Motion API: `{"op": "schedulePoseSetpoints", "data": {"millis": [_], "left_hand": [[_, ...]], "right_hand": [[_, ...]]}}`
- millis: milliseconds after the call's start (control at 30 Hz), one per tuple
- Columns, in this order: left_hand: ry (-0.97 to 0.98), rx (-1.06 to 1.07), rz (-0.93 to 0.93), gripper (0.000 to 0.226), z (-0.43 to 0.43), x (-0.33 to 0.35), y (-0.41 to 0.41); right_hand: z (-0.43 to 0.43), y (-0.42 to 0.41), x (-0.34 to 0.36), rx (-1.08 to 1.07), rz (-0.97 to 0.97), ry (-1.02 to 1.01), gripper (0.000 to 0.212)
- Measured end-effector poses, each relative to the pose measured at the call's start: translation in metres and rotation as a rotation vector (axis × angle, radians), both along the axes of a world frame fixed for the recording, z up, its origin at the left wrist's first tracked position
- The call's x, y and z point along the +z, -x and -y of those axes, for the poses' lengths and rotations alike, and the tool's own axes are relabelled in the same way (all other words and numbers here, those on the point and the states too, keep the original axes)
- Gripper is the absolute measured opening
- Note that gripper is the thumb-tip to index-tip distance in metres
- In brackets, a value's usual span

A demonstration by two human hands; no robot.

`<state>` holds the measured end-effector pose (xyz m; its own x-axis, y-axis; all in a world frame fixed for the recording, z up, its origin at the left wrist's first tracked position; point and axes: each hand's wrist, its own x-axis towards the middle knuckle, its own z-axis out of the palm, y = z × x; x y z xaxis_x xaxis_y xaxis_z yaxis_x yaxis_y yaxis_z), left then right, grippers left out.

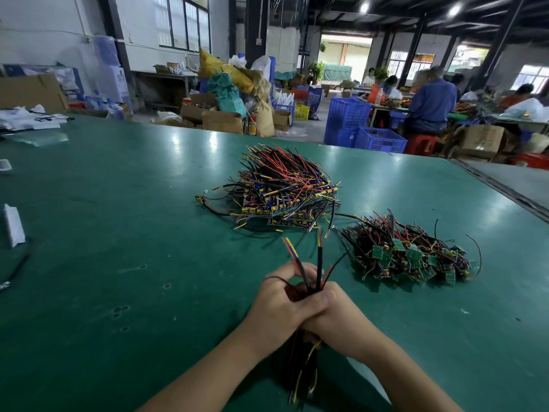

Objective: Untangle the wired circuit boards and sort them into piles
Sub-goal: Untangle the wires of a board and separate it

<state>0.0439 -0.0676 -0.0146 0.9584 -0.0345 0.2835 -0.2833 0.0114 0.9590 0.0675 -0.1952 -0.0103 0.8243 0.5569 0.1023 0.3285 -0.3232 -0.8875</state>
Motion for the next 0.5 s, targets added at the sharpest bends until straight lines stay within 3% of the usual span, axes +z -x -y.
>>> {"op": "schedulePoseSetpoints", "data": {"millis": [67,200,367,500], "left_hand": [[0.098,0.015,-0.026,0.017,0.000,0.001,-0.001],[0.227,-0.070,-0.038,0.014,-0.001,0.001,-0.001],[0.356,-0.103,-0.039,0.005,-0.006,0.003,-0.005],[0.276,-0.046,0.061,0.040,-0.016,0.005,-0.008]], "right_hand": [[-0.002,0.003,0.003,0.038,-0.035,0.012,0.008],[-0.003,0.010,0.015,0.176,-0.144,-0.079,0.033],[0.002,0.009,0.017,0.161,-0.568,-0.287,0.040],[0.006,0.005,0.018,0.111,-0.771,-0.418,0.013]]}}
